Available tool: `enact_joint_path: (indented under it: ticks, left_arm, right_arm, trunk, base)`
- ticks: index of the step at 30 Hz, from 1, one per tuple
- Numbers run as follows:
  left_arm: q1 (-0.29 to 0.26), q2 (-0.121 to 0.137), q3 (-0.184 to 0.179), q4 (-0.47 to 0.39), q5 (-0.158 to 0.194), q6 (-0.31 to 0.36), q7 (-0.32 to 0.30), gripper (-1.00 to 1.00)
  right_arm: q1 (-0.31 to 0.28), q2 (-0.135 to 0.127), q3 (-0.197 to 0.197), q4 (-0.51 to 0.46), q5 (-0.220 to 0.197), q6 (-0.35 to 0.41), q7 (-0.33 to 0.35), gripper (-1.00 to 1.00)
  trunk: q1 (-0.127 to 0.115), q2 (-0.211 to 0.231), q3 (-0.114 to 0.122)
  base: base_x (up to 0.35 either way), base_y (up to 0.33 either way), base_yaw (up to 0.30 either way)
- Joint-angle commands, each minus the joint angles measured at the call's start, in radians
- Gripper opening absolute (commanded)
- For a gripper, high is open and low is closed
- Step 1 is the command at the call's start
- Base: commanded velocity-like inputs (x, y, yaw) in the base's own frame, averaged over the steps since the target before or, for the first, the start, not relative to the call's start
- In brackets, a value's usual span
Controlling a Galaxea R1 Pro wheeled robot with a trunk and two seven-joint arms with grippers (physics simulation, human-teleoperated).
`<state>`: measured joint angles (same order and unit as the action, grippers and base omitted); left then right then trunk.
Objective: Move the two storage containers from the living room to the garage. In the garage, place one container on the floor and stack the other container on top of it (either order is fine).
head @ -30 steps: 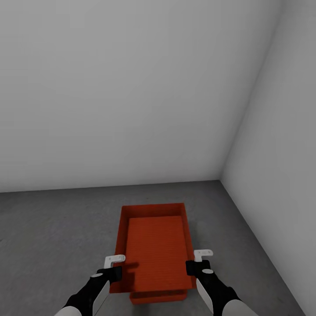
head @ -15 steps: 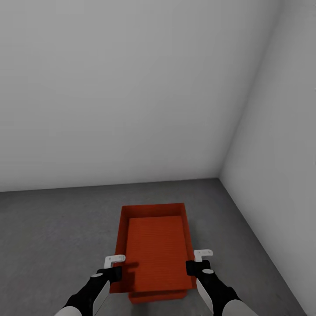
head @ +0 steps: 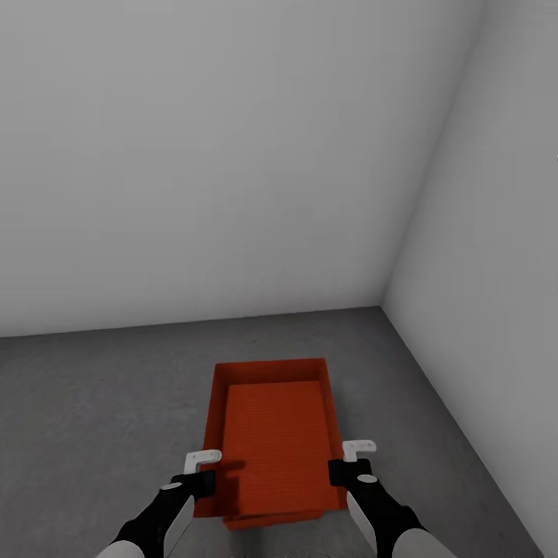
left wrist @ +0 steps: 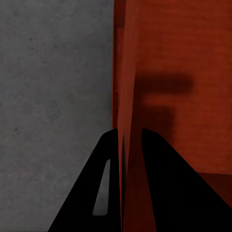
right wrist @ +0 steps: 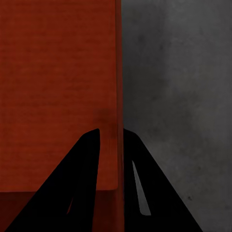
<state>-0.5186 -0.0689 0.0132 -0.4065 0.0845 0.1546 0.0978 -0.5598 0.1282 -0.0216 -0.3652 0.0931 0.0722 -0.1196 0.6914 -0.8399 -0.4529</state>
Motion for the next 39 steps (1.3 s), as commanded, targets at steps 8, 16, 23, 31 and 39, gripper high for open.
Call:
enact_joint_path:
  ticks: [8, 16, 23, 31, 39]
  left_arm:
    - [0.002, 0.001, -0.024, -0.003, -0.003, 0.005, -0.039, -1.0]
    - [0.002, 0.001, -0.024, -0.003, -0.003, 0.005, -0.04, -1.0]
    - [0.002, 0.001, -0.024, -0.003, -0.003, 0.005, -0.04, -1.0]
    - [0.002, 0.001, -0.024, -0.003, -0.003, 0.005, -0.04, -1.0]
    - [0.002, 0.001, -0.024, -0.003, -0.003, 0.005, -0.038, -1.0]
  right_arm:
    - [-0.019, 0.001, -0.032, -0.001, 0.001, 0.007, -0.018, -1.0]
    - [-0.019, 0.001, -0.032, -0.001, 0.001, 0.008, -0.018, -1.0]
    - [-0.019, 0.001, -0.032, -0.001, 0.001, 0.007, -0.018, -1.0]
    - [-0.019, 0.001, -0.032, -0.001, 0.001, 0.008, -0.018, -1.0]
    - [-0.019, 0.001, -0.032, -0.001, 0.001, 0.008, -0.018, -1.0]
  trunk:
    - [0.031, -0.057, -0.039]
    - [0.061, -0.113, -0.077]
    - [0.088, -0.162, -0.111]
    - [0.119, -0.218, -0.149]
    - [0.123, -0.225, -0.16]
  base:
    - [0.0, 0.0, -0.066]
    - [0.0, 0.0, -0.028]
    - [0.0, 0.0, -0.001]
    - [0.0, 0.0, 0.0]
    - [0.0, 0.0, 0.0]
